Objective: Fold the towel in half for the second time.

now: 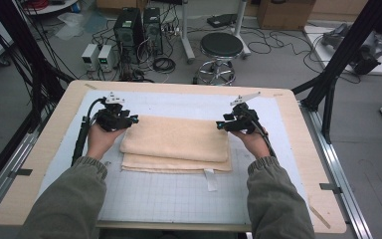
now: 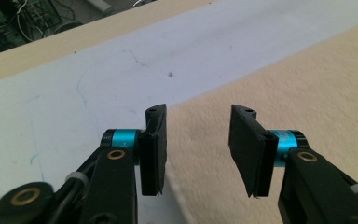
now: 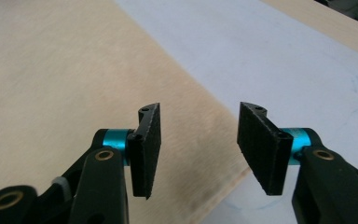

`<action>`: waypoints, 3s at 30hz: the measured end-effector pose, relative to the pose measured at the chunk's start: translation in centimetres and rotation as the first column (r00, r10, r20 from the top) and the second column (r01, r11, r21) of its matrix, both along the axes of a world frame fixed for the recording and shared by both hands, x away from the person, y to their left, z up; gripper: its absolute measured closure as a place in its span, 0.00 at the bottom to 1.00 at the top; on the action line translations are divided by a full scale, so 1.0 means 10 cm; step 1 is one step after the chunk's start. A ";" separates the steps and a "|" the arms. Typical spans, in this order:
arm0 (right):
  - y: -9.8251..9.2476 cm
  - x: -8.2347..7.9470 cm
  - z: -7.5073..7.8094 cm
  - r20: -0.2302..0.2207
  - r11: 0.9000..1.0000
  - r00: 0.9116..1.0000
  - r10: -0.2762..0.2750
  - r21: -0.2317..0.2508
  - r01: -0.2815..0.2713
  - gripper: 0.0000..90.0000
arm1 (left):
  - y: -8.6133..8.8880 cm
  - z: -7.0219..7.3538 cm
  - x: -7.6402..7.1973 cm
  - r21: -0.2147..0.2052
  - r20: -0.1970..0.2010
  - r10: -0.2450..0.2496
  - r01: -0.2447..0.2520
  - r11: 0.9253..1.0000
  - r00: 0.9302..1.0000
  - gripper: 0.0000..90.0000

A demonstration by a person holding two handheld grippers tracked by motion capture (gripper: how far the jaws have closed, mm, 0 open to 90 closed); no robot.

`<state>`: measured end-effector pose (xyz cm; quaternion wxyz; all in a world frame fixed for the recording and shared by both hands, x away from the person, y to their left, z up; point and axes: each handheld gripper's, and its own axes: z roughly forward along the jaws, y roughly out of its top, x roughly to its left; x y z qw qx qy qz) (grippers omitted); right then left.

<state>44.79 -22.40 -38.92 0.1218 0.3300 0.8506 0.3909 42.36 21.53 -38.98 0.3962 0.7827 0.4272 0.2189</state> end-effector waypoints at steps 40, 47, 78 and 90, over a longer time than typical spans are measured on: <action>0.05 -0.84 -0.32 -0.003 0.978 0.978 0.208 -0.015 -0.208 0.94 | 0.03 -0.34 -0.82 0.106 0.057 -0.187 0.180 0.978 0.981 0.92; -0.09 -0.91 -0.11 0.053 0.980 0.979 0.194 0.025 -0.196 0.94 | -0.02 -0.11 -0.94 0.095 0.099 -0.209 0.200 0.975 0.973 0.92; -0.10 -1.20 -0.44 -0.040 0.982 0.981 0.190 0.019 -0.189 0.80 | -0.15 -0.40 -1.13 0.130 -0.016 -0.237 0.237 0.963 0.971 0.69; -0.10 -1.24 -0.38 0.011 0.984 0.985 0.171 0.044 -0.171 0.70 | -0.09 -0.39 -1.17 0.089 0.028 -0.221 0.217 0.972 0.975 0.65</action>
